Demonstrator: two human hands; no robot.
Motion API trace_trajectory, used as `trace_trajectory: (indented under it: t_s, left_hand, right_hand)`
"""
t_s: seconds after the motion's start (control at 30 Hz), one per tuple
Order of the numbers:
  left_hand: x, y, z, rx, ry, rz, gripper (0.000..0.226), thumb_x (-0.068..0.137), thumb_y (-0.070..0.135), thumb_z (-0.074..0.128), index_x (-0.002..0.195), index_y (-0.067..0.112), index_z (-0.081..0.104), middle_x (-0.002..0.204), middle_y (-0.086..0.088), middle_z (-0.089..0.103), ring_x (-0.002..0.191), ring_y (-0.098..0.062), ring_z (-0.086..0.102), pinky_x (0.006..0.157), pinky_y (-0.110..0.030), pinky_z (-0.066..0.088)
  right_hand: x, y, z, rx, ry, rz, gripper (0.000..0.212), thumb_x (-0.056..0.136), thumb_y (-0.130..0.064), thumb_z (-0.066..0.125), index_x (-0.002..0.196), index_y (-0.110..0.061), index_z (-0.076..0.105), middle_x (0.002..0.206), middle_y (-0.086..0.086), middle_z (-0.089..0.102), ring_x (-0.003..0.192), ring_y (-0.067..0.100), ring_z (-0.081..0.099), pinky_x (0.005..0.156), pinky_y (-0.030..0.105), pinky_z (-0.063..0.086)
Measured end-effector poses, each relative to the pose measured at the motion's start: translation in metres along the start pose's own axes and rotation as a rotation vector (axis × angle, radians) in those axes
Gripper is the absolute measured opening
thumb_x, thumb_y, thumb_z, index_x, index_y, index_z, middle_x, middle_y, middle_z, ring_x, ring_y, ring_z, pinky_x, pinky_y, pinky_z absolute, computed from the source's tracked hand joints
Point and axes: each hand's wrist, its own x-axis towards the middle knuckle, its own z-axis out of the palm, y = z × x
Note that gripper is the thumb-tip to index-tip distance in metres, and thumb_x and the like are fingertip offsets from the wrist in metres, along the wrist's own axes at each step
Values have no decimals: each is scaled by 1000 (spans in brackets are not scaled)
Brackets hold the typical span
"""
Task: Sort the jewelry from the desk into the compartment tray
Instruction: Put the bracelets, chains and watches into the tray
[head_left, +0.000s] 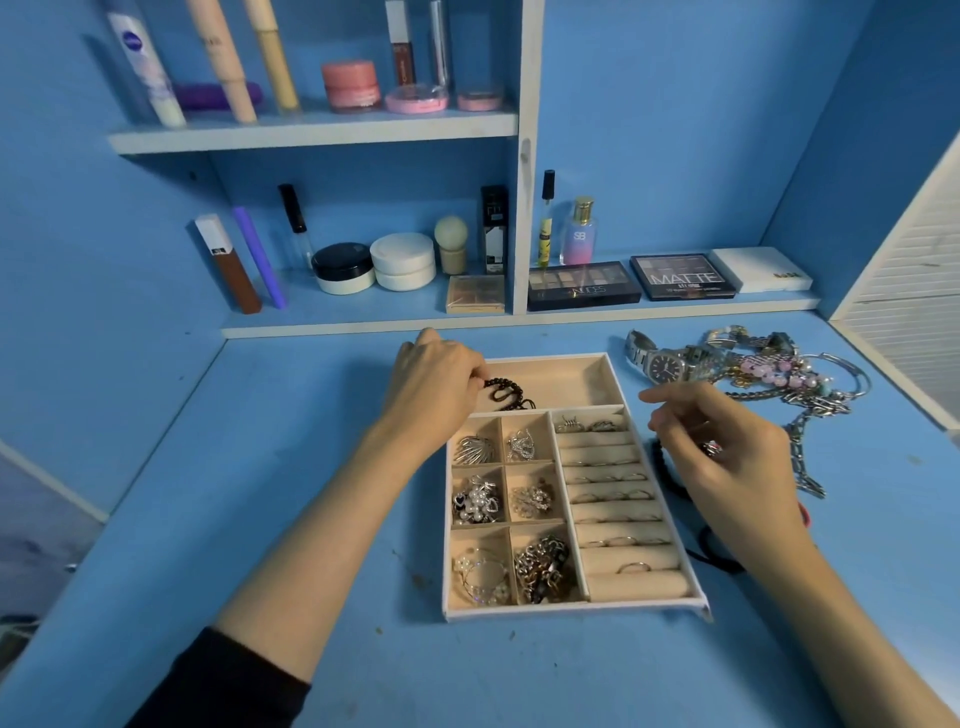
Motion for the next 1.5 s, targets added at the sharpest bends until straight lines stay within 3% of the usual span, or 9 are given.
trace_trajectory:
  t_s: [0.17, 0.3, 0.5, 0.8, 0.9, 1.07, 1.17, 1.3, 1.5]
  left_hand:
    - [-7, 0, 2, -122, 18, 123, 24, 92, 24, 52, 112, 26, 65, 110, 8, 66, 94, -14, 40, 86, -28, 35]
    - [-7, 6, 2, -263, -95, 171, 25, 89, 36, 54, 112, 32, 64, 111, 15, 64, 98, -13, 39, 84, -25, 37]
    - [8, 7, -3, -184, -204, 153, 14, 85, 30, 63, 96, 30, 72, 98, 11, 67, 92, -11, 36, 81, -31, 40]
    - [9, 11, -2, -127, -137, 90, 18, 85, 28, 63, 101, 25, 71, 96, 6, 67, 98, -13, 44, 74, -29, 40]
    - [2, 21, -5, -224, -71, 42, 22, 88, 27, 57, 108, 25, 66, 96, 6, 65, 99, -13, 47, 80, -30, 43]
    - [-16, 66, -18, -448, -31, 81, 19, 89, 31, 55, 104, 32, 66, 89, 18, 60, 91, -7, 51, 78, -25, 41]
    - [-23, 92, -19, -494, -67, 133, 19, 89, 32, 55, 106, 33, 65, 93, 20, 60, 90, -1, 48, 75, -16, 33]
    - [-24, 115, -7, -522, -114, 188, 21, 89, 31, 55, 108, 34, 64, 93, 20, 57, 96, -3, 48, 85, -22, 37]
    - [-18, 134, 8, -461, -148, 217, 22, 91, 31, 52, 110, 35, 62, 99, 16, 59, 95, -5, 39, 79, -21, 31]
  right_hand:
    - [0, -1, 0, -13, 0, -9, 25, 85, 3, 58, 88, -21, 66, 66, 2, 63, 66, 20, 57, 52, 16, 40]
    - [0, -2, 0, -32, -5, -40, 26, 84, 4, 58, 88, -20, 66, 67, 6, 65, 66, 20, 58, 55, 23, 44]
    - [-1, 1, -1, -34, -12, -41, 25, 84, 4, 58, 88, -20, 66, 64, 8, 63, 65, 22, 57, 51, 20, 41]
    - [-1, 3, -1, -46, -21, -55, 24, 84, -4, 56, 89, -25, 64, 63, 9, 63, 57, 22, 57, 52, 31, 44]
    - [0, 3, -1, -41, -14, -31, 23, 83, -5, 56, 89, -26, 65, 64, 8, 63, 59, 27, 58, 56, 37, 44]
    - [4, 11, -17, -13, -14, 118, 20, 86, -5, 58, 85, -22, 69, 71, -5, 64, 60, 21, 55, 56, 31, 44]
    - [7, 22, -44, -92, -4, 169, 21, 85, -6, 60, 82, -24, 70, 76, -6, 65, 65, 10, 55, 56, 16, 42]
    - [12, 34, -79, -302, -112, 218, 14, 84, -10, 64, 86, -22, 71, 76, -8, 61, 64, 5, 52, 59, 12, 39]
    - [21, 44, -90, -634, -348, 146, 10, 82, -27, 68, 89, -23, 73, 81, -3, 55, 83, 16, 48, 72, 32, 44]
